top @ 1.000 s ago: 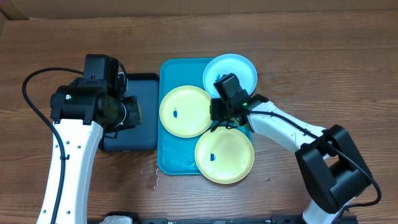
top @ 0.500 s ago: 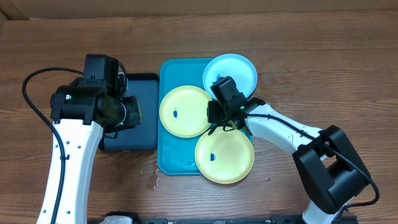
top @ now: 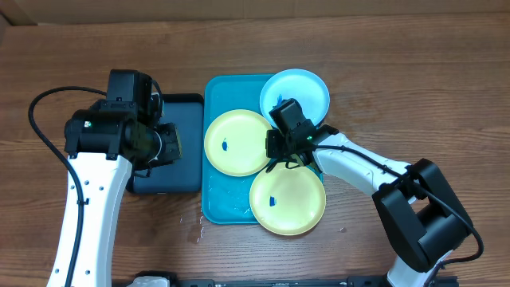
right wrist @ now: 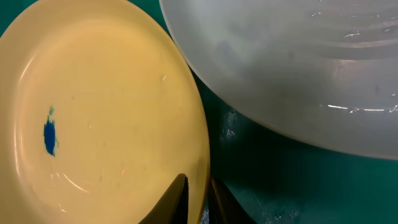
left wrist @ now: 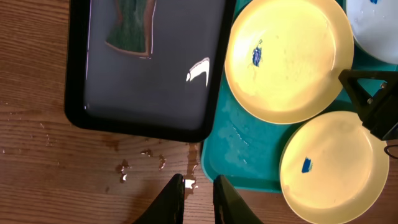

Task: Clean dirty plates on tray and stack at the side
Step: 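Close the right gripper on the yellow plate rim to hold it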

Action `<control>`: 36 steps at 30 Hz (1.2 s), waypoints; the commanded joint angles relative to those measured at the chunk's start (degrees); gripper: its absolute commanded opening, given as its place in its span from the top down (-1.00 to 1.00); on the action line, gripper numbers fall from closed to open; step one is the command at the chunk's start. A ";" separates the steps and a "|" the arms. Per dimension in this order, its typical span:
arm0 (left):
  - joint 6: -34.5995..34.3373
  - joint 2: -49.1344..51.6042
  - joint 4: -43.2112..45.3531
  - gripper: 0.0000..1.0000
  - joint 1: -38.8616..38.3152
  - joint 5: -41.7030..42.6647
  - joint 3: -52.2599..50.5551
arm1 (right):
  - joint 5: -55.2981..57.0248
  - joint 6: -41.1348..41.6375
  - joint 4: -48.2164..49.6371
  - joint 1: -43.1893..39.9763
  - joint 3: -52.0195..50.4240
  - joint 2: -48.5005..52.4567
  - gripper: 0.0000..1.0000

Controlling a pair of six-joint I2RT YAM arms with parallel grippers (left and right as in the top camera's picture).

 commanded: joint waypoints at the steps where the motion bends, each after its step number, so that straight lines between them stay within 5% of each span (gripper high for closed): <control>1: 0.68 0.09 0.02 0.63 -0.02 -0.85 0.11 | 0.81 0.33 0.57 0.17 -0.35 0.85 0.71; 16: 0.68 0.20 0.07 0.62 -0.02 -1.92 0.11 | 0.83 0.52 0.57 0.17 -0.35 0.98 0.89; 24: 0.68 0.20 0.31 0.62 -0.02 -1.95 0.11 | 0.83 0.52 0.63 0.17 -0.35 1.25 0.65; 36: 0.63 0.20 0.48 0.62 -0.02 -2.97 0.11 | 0.81 1.84 0.96 0.17 -0.35 2.03 0.88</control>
